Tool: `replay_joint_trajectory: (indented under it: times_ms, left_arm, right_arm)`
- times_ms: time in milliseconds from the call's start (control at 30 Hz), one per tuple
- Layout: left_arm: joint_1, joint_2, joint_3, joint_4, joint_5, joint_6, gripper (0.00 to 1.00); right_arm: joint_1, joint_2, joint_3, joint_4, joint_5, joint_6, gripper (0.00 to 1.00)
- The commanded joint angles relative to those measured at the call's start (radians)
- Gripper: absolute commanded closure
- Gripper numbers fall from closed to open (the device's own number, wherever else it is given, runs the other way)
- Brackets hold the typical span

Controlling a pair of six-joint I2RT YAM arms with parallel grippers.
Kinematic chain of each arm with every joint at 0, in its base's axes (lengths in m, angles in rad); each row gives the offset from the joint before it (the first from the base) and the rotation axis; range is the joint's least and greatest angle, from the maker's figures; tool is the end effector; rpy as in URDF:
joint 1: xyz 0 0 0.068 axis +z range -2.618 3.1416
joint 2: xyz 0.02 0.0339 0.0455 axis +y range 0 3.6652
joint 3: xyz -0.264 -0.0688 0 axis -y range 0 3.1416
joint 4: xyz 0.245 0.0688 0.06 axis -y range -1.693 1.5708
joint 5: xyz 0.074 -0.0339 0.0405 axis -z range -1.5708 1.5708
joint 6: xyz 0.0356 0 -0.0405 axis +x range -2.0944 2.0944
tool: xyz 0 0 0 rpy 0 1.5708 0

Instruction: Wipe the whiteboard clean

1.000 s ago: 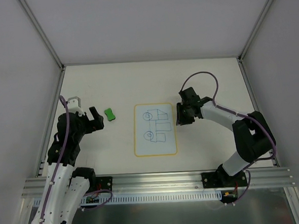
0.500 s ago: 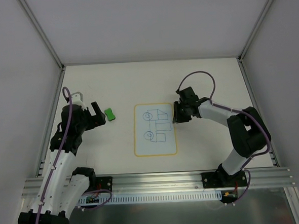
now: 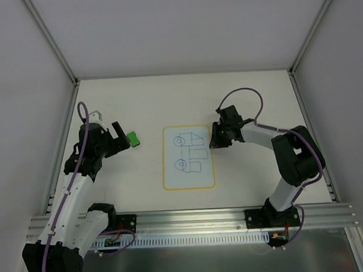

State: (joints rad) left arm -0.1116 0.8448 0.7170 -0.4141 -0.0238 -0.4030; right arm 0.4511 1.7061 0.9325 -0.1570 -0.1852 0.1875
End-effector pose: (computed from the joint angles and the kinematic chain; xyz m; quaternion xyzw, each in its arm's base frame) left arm 0.1882 -0.0202 0.2827 -0.1322 0.8604 -0.1152 0.4785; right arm 0.3013 0.1532 0.1594 -0.1531 0.9331 0.1817 0.2699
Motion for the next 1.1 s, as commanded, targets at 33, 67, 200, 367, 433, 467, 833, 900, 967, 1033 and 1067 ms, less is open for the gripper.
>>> replay_joint_trajectory:
  times_ms: [33, 67, 200, 367, 433, 467, 833, 900, 967, 1033, 1067]
  left_arm:
    - [-0.005, 0.057, 0.050, 0.031, 0.002, -0.066, 0.01]
    - [-0.005, 0.071, 0.055, 0.031, -0.001, -0.074, 0.01]
    - [-0.005, 0.144, 0.075, 0.034, -0.028, -0.103, 0.01]
    - [-0.013, 0.276, 0.116, 0.032, -0.059, -0.145, 0.01]
    - [-0.022, 0.331, 0.131, 0.032, -0.074, -0.155, 0.01]
    - [-0.025, 0.348, 0.146, 0.032, -0.088, -0.160, 0.01]
    - [-0.080, 0.609, 0.269, 0.031, -0.201, -0.180, 0.01]
    - [-0.088, 0.649, 0.295, 0.032, -0.215, -0.183, 0.03]
    - [-0.091, 0.704, 0.320, 0.031, -0.226, -0.195, 0.05]
    - [-0.092, 0.755, 0.337, 0.031, -0.229, -0.203, 0.09]
    - [-0.092, 0.770, 0.354, 0.029, -0.241, -0.204, 0.11]
  right_arm:
    - [-0.011, 0.039, -0.011, 0.036, -0.033, 0.013, 0.76]
    - [-0.011, 0.050, -0.008, 0.037, -0.040, 0.013, 0.76]
    - [-0.011, 0.073, 0.003, 0.040, -0.068, 0.013, 0.81]
    - [-0.009, 0.092, 0.006, 0.043, -0.083, 0.015, 0.87]
    - [-0.011, 0.096, 0.003, 0.053, -0.094, 0.020, 0.91]
    - [-0.009, 0.098, 0.000, 0.056, -0.095, 0.021, 0.92]
    - [-0.006, 0.090, -0.026, 0.086, -0.099, 0.033, 1.00]
    - [-0.005, 0.089, -0.027, 0.089, -0.099, 0.032, 1.00]
    - [-0.003, 0.089, -0.029, 0.091, -0.096, 0.033, 1.00]
    - [-0.002, 0.084, -0.032, 0.093, -0.096, 0.032, 1.00]
    - [-0.002, 0.086, -0.034, 0.093, -0.094, 0.032, 1.00]
